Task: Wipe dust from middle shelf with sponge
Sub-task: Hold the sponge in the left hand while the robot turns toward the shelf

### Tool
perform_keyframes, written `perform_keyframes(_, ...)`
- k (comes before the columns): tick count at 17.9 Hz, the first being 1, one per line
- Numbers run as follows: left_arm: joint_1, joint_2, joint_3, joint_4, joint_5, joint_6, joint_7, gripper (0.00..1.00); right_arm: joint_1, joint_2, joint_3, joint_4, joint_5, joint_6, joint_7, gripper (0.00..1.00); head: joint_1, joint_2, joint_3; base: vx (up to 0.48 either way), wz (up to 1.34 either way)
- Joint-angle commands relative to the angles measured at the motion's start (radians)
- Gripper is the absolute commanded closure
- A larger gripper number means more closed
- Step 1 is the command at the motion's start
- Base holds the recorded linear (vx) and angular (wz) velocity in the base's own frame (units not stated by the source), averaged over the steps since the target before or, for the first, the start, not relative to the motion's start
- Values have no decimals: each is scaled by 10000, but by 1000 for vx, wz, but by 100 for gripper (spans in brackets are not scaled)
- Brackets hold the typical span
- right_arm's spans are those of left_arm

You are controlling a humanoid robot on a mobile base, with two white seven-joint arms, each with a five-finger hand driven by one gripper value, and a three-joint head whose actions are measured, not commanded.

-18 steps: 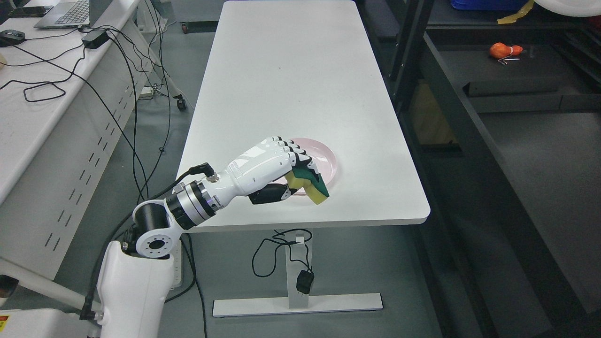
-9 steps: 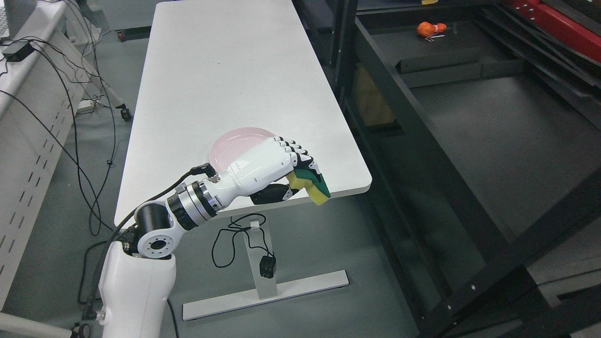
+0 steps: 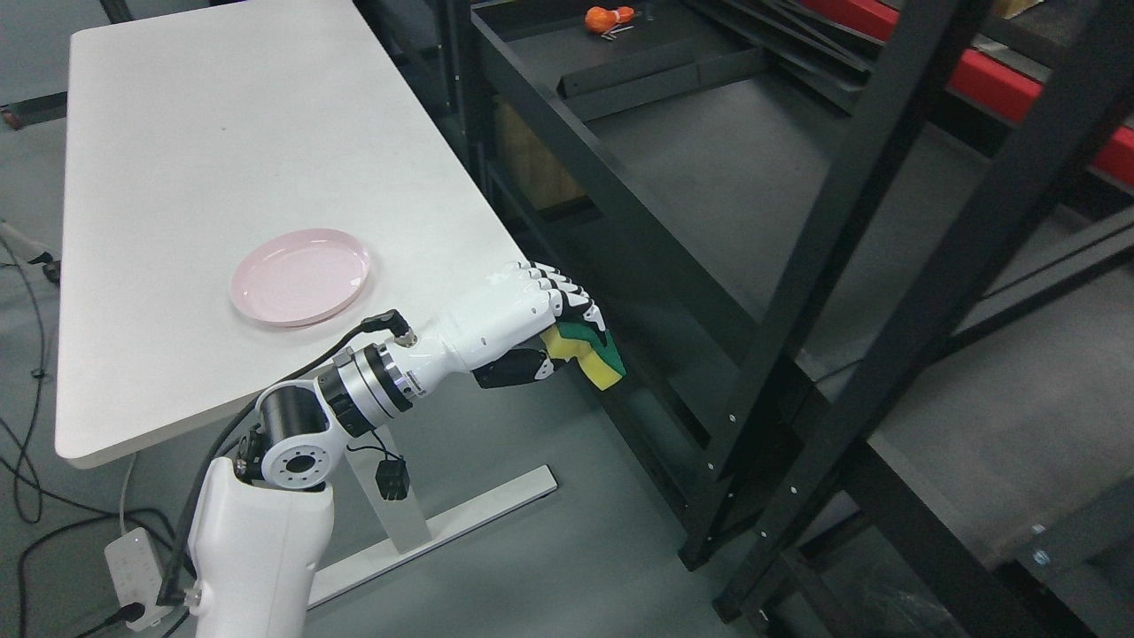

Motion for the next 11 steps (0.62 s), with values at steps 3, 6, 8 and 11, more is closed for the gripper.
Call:
perform_keyframes(3, 5, 156, -2357, 15, -7, 3, -11, 99, 0, -175, 15, -175, 0, 5, 4, 0, 0, 0, 0, -196, -531)
perform_keyframes(6, -132, 156, -3310, 46, -7, 3, -11, 99, 0, -175, 0, -175, 0, 5, 4, 0, 0, 0, 0, -189, -450)
perform_keyframes(8, -453, 156, -3572, 61, -7, 3, -27, 99, 0, -175, 0, -175, 0, 5, 4, 0, 0, 0, 0, -196, -360)
perform_keyframes(11, -1113, 156, -3787, 61, 54, 3, -27, 99, 0, -175, 15, -175, 0, 5, 4, 0, 0, 0, 0, -175, -372)
